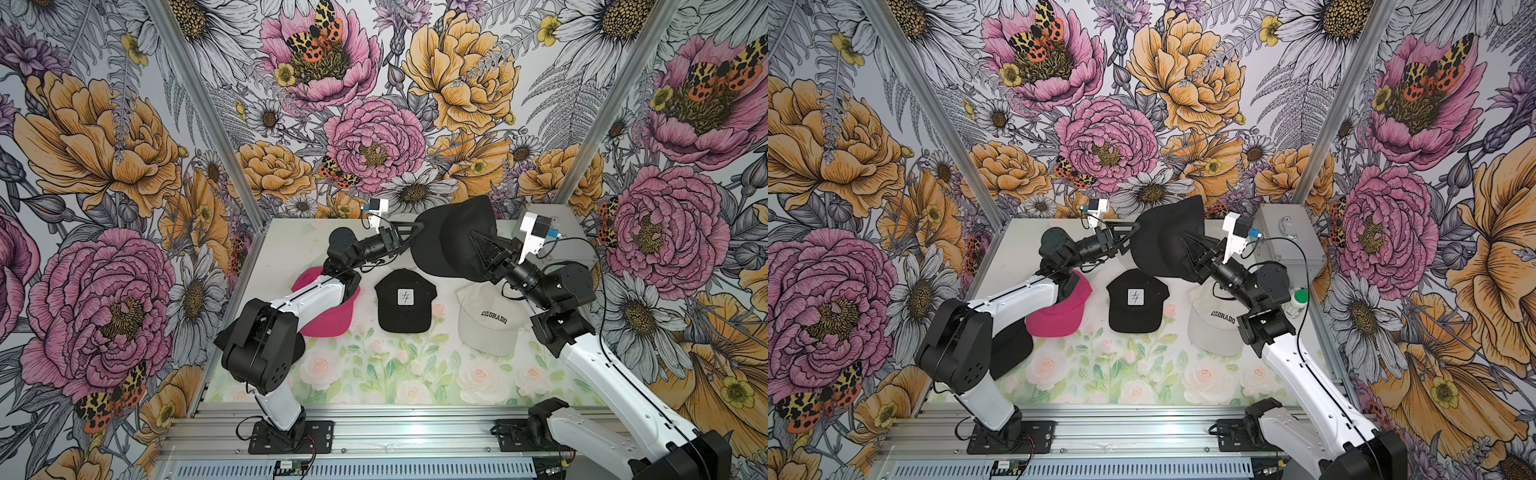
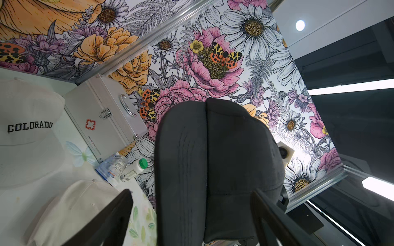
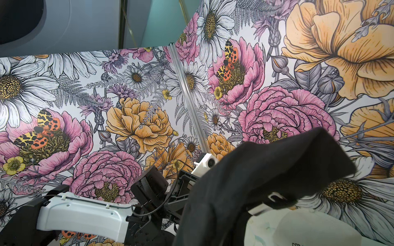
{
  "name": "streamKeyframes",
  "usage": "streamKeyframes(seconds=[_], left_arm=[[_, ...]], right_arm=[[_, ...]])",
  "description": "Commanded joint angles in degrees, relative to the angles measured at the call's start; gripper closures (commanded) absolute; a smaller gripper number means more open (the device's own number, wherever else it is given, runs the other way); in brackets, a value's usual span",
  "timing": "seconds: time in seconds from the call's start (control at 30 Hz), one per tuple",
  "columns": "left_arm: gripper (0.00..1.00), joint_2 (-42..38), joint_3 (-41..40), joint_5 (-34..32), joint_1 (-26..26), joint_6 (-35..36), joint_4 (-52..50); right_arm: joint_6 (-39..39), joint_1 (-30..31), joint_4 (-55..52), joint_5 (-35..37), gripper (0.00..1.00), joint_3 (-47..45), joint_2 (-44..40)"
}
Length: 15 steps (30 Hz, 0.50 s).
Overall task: Stack the baseball caps by color
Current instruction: Pick up the baseball cap from the center of the board.
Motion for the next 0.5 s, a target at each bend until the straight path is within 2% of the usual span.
streamKeyframes(seconds=[0.0, 0.07, 0.17, 0.2, 0.27, 0.33, 0.37, 0.4, 0.43, 0.47], left_arm=[[0.18, 1.36, 2.10, 3.02, -0.82, -1.40, 2.49], [0.29, 1.25, 2.12, 3.35, -0.94, -0.84, 2.49], [0.59, 0.85, 1.79, 3.51, -0.64, -0.20, 2.50], [0.66, 0.99, 1.74, 3.64, -0.53, -0.11, 2.45], [0.70, 1.05, 1.78, 4.08, 0.00, -0.22, 2.45], [0.82, 0.71, 1.77, 4.37, 0.59, -0.04, 2.41], [0.89, 0.51, 1.57, 4.38, 1.06, 0.41, 2.34], [0.97, 0.22, 1.35, 4.47, 1.65, 0.79, 1.93], [1.00, -0.09, 1.13, 4.50, 2.27, 1.10, 1.51], [1.00, -0.47, 0.75, 4.38, 3.08, 1.41, 1.23]], right_arm=[[0.77, 0.40, 3.48, 0.75, 1.00, -0.25, 0.79], [0.78, 0.42, 3.64, 0.92, 1.00, -0.42, 1.20], [0.26, 0.38, 3.70, 1.36, 1.00, -0.82, 1.84], [0.04, 0.36, 3.72, 1.25, 1.00, -0.92, 2.11], [0.03, 0.17, 3.37, 1.03, 1.00, -0.88, 2.67], [0.37, -0.10, 2.63, -0.30, 1.00, -0.84, 3.17], [0.63, -0.13, 2.11, -1.55, 0.91, -0.78, 3.42], [1.47, -0.54, 1.49, -3.29, 0.70, -0.67, 3.83], [2.28, -1.11, 1.38, -6.09, 0.56, -0.20, 4.48], [3.37, -1.63, 0.98, -10.28, 0.49, 0.50, 5.31]])
